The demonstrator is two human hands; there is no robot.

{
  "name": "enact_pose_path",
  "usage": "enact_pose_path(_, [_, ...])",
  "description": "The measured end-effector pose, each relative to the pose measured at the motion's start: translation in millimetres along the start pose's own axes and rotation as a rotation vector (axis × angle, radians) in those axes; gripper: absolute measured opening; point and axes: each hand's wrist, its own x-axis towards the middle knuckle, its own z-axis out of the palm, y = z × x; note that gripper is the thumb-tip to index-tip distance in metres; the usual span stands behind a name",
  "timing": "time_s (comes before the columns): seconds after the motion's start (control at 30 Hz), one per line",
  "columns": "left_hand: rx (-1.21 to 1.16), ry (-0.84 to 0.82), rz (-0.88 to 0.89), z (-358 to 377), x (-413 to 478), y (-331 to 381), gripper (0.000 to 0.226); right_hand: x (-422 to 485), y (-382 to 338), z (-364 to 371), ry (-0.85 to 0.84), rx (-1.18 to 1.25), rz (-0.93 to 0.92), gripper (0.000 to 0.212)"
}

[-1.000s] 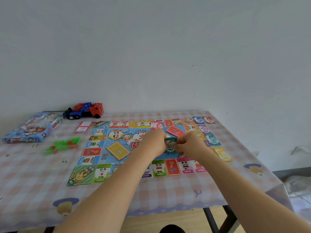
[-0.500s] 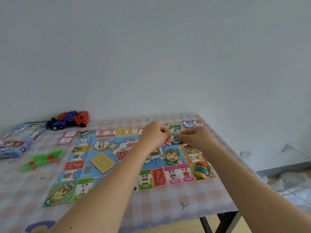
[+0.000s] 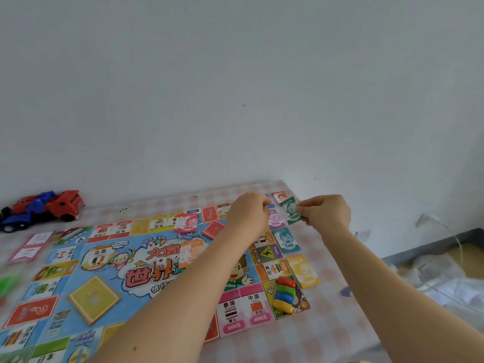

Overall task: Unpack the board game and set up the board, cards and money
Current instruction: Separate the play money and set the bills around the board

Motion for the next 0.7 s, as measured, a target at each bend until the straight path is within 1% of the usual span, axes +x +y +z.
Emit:
enact_pose_path(0.13, [0.113,-0.059,0.1,15,14,1,0.032,17,7,8,-0.001,-0.129,0.001,0.019])
enact_pose_path(0.3, [0.186,-0.121,0.144,29,25,-2,0.038,28,12,16,0.011,-0.253,-0.016,0.016])
enact_pose_path(0.47, [0.277,-0.165,0.206,36,29,0,0.046,33,16,22,0.007,-0.293,-0.032,0.017])
enact_pose_path(0.7, [0.396,-0.167,0.273,42,31,-1,0.036,35,14,25,0.007,-0.356,-0.092,0.02])
